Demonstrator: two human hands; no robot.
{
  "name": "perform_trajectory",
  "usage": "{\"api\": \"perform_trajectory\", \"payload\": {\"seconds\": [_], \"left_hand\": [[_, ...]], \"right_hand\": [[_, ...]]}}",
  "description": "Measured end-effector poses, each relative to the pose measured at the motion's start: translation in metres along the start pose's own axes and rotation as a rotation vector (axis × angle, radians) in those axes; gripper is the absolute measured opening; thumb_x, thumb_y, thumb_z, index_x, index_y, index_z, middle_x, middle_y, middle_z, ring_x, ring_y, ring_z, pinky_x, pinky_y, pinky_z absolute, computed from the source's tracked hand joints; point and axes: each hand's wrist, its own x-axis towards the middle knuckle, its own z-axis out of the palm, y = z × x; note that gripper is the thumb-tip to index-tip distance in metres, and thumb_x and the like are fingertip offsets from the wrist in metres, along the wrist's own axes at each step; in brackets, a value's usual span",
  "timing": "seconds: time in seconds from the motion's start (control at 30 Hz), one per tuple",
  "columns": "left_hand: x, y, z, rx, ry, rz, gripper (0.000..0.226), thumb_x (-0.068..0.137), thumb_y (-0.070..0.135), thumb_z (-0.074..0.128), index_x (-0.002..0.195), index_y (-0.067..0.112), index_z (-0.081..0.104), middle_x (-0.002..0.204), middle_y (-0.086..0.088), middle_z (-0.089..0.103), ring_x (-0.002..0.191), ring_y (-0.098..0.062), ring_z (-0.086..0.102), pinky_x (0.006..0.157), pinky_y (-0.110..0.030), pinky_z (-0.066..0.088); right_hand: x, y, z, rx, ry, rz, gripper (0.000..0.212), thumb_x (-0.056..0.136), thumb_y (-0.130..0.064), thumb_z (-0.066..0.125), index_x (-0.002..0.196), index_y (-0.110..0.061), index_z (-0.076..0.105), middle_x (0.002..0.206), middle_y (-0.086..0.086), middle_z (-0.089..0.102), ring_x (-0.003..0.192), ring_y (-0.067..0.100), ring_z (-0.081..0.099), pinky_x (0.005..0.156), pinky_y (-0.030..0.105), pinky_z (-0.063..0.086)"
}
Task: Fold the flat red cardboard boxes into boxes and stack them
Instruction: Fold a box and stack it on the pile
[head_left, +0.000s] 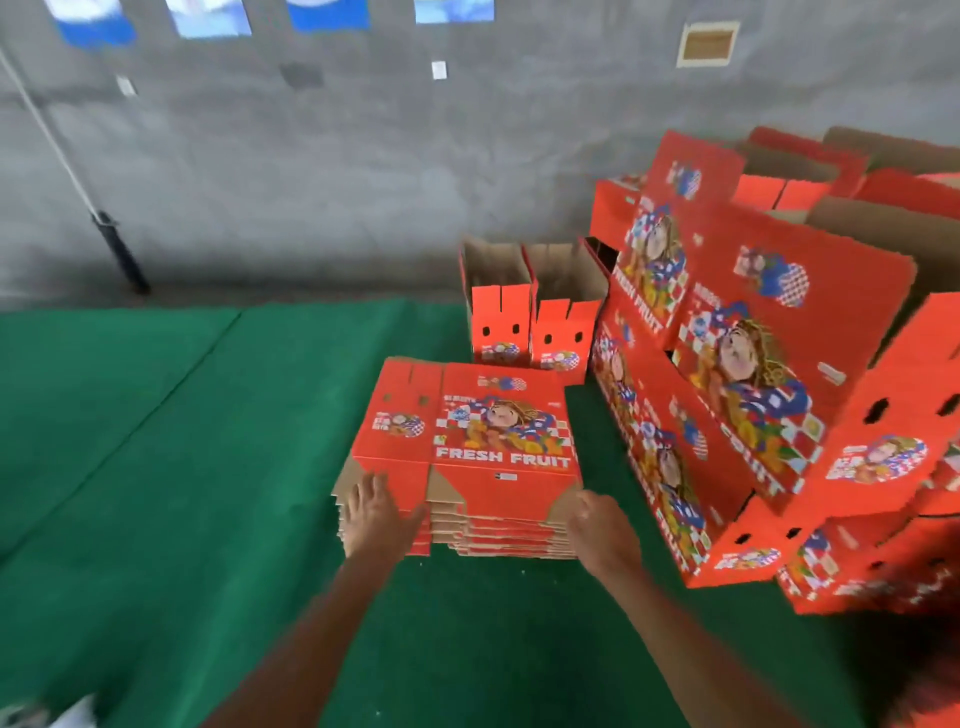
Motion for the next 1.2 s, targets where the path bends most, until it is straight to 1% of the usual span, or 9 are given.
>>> {"api": "perform_trajectory", "payload": {"seconds": [0.07,0.17,0.3,0.5,0.7,0.8,0.9,1.07,1.2], "left_hand": [[0.030,-0.008,-0.002,0.117,-0.024,0.002,0.107,0.089,0.081,0.046,0.160,0.007,0.017,0.165,-0.015,0.025,0.153,-0.033,0.022,0.126,-0.048,0.020],[0.058,-0.012,0.002,0.239,-0.048,0.031,0.116,0.085,0.091,0.033,0.161,0.006,0.014,0.168,-0.016,0.020,0.154,-0.034,0.021,0.124,-0.048,0.022],[0.069,-0.014,0.017,0.313,-0.067,0.055,0.120,0.082,0.095,0.022,0.162,0.005,0.013,0.169,-0.018,0.014,0.154,-0.037,0.016,0.124,-0.049,0.021],[0.072,-0.012,0.025,0.343,-0.154,0.096,0.099,0.099,0.074,0.029,0.160,-0.003,0.010,0.167,-0.027,0.010,0.154,-0.044,0.011,0.126,-0.051,0.019],[0.072,-0.003,0.012,0.399,-0.147,0.158,0.080,0.104,0.052,0.042,0.154,-0.007,0.026,0.157,-0.030,0.033,0.144,-0.043,0.037,0.119,-0.048,0.036],[0.069,-0.001,0.003,0.332,-0.049,0.230,0.063,0.106,0.041,0.041,0.148,-0.006,0.032,0.142,-0.026,0.047,0.129,-0.035,0.053,0.108,-0.041,0.049],[0.058,-0.004,-0.017,0.214,0.040,0.285,0.043,0.108,0.027,0.042,0.144,0.004,0.038,0.130,-0.016,0.060,0.115,-0.030,0.065,0.096,-0.039,0.056],[0.023,-0.014,-0.066,-0.126,0.190,0.256,0.025,0.107,0.023,0.048,0.102,0.005,0.065,0.090,-0.023,0.071,0.082,-0.044,0.068,0.072,-0.046,0.054],[-0.012,-0.025,-0.115,-0.503,0.301,0.180,0.028,0.097,0.034,0.068,0.080,0.012,0.070,0.067,-0.009,0.066,0.071,-0.038,0.065,0.060,-0.036,0.043]], "right_hand": [[0.025,-0.008,0.011,-0.047,0.009,0.056,0.020,0.100,-0.025,0.055,0.082,-0.016,0.056,0.082,-0.004,0.054,0.077,0.015,0.061,0.059,0.029,0.057],[0.050,-0.010,0.028,-0.079,-0.069,0.130,0.032,0.101,-0.035,0.050,0.073,-0.021,0.045,0.086,0.002,0.050,0.088,0.025,0.060,0.079,0.043,0.059],[0.067,-0.013,0.046,-0.101,-0.124,0.193,0.031,0.101,-0.038,0.053,0.079,-0.017,0.054,0.085,0.008,0.060,0.100,0.032,0.062,0.084,0.047,0.059],[0.072,-0.012,0.061,-0.019,-0.035,0.350,0.038,0.091,-0.037,0.072,0.107,-0.005,0.060,0.118,0.014,0.052,0.107,0.028,0.055,0.089,0.043,0.057],[0.054,-0.017,0.063,0.358,0.077,0.360,0.043,0.082,-0.028,0.079,0.107,-0.007,0.052,0.105,0.010,0.064,0.090,0.026,0.068,0.072,0.042,0.060],[0.035,-0.025,0.057,0.598,0.134,0.291,0.038,0.089,-0.028,0.076,0.104,-0.023,0.041,0.102,0.001,0.065,0.082,0.014,0.070,0.056,0.021,0.052],[0.016,-0.036,0.046,0.712,0.240,0.205,0.029,0.092,-0.025,0.072,0.103,-0.030,0.045,0.097,-0.002,0.066,0.077,0.012,0.072,0.050,0.015,0.050],[-0.015,-0.039,0.004,0.639,0.407,-0.012,0.027,0.095,-0.010,0.064,0.117,-0.025,0.064,0.111,-0.004,0.060,0.104,0.008,0.058,0.083,0.033,0.053],[-0.040,-0.044,-0.043,0.668,0.542,-0.092,0.035,0.096,0.001,0.065,0.124,-0.018,0.070,0.115,-0.006,0.062,0.108,-0.006,0.058,0.094,0.023,0.049]]}}
